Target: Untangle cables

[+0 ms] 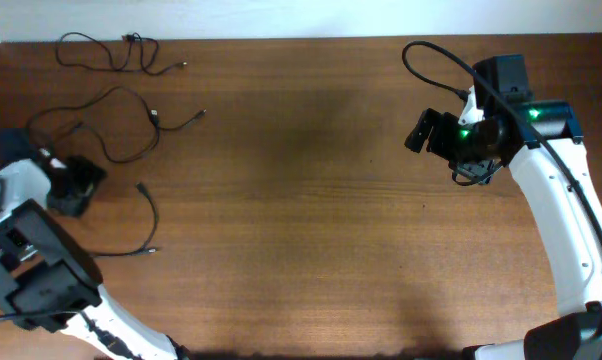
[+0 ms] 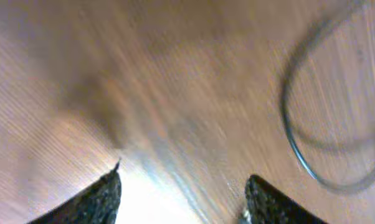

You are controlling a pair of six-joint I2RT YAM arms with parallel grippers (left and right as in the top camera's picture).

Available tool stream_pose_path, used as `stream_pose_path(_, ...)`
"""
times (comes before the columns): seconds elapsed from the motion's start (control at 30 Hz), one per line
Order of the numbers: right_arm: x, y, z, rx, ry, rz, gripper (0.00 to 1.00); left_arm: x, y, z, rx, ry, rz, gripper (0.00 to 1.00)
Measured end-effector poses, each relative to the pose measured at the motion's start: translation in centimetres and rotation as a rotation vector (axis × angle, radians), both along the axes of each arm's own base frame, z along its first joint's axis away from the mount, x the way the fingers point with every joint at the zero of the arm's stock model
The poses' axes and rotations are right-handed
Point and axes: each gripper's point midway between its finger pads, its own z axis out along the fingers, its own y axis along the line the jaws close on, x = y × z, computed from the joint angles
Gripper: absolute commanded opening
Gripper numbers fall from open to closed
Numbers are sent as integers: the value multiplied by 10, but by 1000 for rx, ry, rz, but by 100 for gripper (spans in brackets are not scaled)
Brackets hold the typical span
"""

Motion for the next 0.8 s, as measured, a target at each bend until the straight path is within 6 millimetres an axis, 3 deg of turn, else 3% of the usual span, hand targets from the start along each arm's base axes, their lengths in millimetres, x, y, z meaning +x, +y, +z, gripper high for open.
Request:
stream_pose_path(0.1,1,0,0,0,-3,0,99,8,-64,-3,-84,62,-130,63)
stream_pose_path(0.17,1,0,0,0,-3,0,99,13,-89,-7,-79,82,-193,62)
stream_pose_path(0.23,1,0,0,0,-2,0,99,5,-108,-18,-69,134,-235,53)
stream_pose_path(0.33,1,0,0,0,-3,0,99,-1,-111,-20,-28,164,-252,33)
stream_pose_path(0.37,1,0,0,0,-3,0,99,-6,-110,-22,-13,178,-254,11)
stream_pose_path(0.4,1,0,0,0,-3,0,99,-11,-109,-23,-5,194,-250,0)
stream_pose_path(0.53,1,0,0,0,-3,0,99,-32,-113,-25,-23,279,-251,0)
stream_pose_path(0.67,3,0,1,1,-14,0,99,-60,-135,-24,-142,364,-261,0)
stream_pose_path(0.7,4,0,1,1,-16,0,99,-63,-139,-24,-165,373,-262,17)
stream_pose_path(0.73,4,0,2,2,-18,0,99,-67,-143,-24,-183,385,-262,40)
stream_pose_path(0.8,4,0,2,2,-18,-1,99,-67,-146,-24,-203,377,-265,68)
